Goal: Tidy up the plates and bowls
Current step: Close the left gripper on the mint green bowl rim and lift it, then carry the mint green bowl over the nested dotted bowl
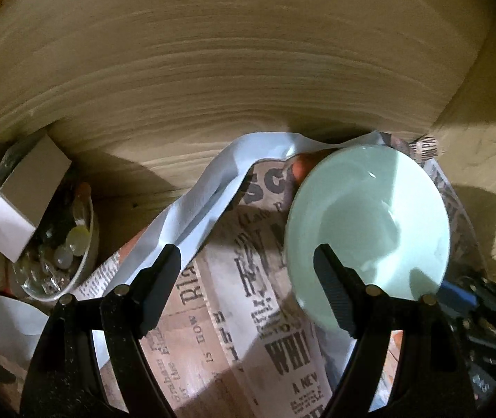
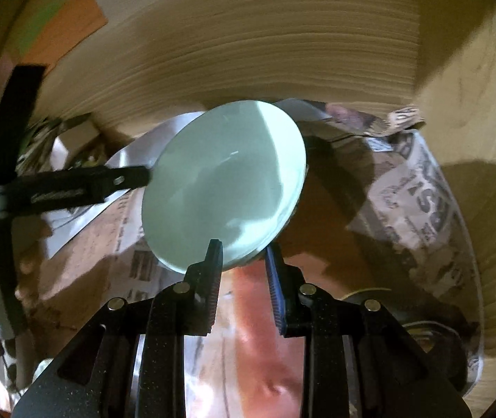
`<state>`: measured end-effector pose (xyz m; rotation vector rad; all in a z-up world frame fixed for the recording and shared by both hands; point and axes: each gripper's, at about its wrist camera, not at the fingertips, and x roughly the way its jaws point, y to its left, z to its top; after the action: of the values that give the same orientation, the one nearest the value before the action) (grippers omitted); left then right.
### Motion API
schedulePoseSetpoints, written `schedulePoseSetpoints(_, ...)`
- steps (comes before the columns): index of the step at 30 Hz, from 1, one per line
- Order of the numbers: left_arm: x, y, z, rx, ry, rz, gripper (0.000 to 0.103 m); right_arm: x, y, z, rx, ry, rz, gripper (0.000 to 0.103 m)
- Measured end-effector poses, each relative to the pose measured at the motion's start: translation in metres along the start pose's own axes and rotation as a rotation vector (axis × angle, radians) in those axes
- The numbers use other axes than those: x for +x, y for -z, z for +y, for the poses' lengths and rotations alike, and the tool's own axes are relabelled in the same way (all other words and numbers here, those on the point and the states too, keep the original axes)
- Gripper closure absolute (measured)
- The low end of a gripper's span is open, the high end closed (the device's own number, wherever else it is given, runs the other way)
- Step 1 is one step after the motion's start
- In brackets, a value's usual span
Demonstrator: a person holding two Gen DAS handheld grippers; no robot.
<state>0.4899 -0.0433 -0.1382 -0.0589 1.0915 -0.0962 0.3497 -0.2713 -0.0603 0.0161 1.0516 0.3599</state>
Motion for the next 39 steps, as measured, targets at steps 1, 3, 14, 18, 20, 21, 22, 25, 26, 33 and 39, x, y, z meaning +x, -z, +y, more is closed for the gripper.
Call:
schedulePoseSetpoints(1, 0.002, -0.001, -0.001, 0.009, -0.009, -0.002, 0.028, -0.001, 0.0, -0.001, -0.005, 0.0, 0.002, 0.08)
schedulePoseSetpoints(3, 0.007, -0.003, -0.005, 0.027, -0.018, 0.007, 0.039, 0.003, 0.005, 0.001, 0.005, 0.0, 0.005, 0.08)
schedulePoseSetpoints(14, 0.022, -0.014, -0.035, 0.136, 0.024, 0.038, 0.08, 0.029, -0.015, 0.009, 0.05, 0.062, 0.002, 0.073)
schedulePoseSetpoints(18, 0.029, -0.014, -0.037, 0.141, 0.056, 0.052, 0.091, 0.035, -0.022, 0.003, 0.073, 0.112, -0.015, 0.073)
schedulePoseSetpoints(20, 0.028, -0.014, -0.039, 0.15, 0.049, 0.038, 0.091, 0.043, -0.024, 0.002, 0.074, 0.13, -0.015, 0.073)
schedulePoseSetpoints(21, 0.027, -0.014, -0.04, 0.158, 0.046, 0.031, 0.091, 0.047, -0.024, 0.003, 0.07, 0.13, -0.01, 0.073)
schedulePoseSetpoints(22, 0.026, -0.014, -0.041, 0.162, 0.046, 0.028, 0.091, 0.05, -0.024, 0.004, 0.065, 0.128, -0.003, 0.075)
schedulePoseSetpoints(25, 0.019, -0.011, -0.042, 0.178, 0.028, 0.021, 0.092, 0.052, -0.023, 0.008, 0.062, 0.152, -0.017, 0.082)
schedulePoseSetpoints(26, 0.018, -0.01, -0.042, 0.18, 0.025, 0.021, 0.092, 0.052, -0.022, 0.008, 0.068, 0.147, -0.017, 0.082)
schedulePoseSetpoints(33, -0.003, 0.003, -0.043, 0.192, 0.032, 0.012, 0.091, 0.032, -0.014, 0.015, 0.087, 0.113, -0.042, 0.083)
schedulePoseSetpoints(39, -0.04, 0.017, -0.038, 0.206, 0.02, -0.043, 0.091, 0.005, -0.004, 0.028, 0.07, 0.094, -0.095, 0.083)
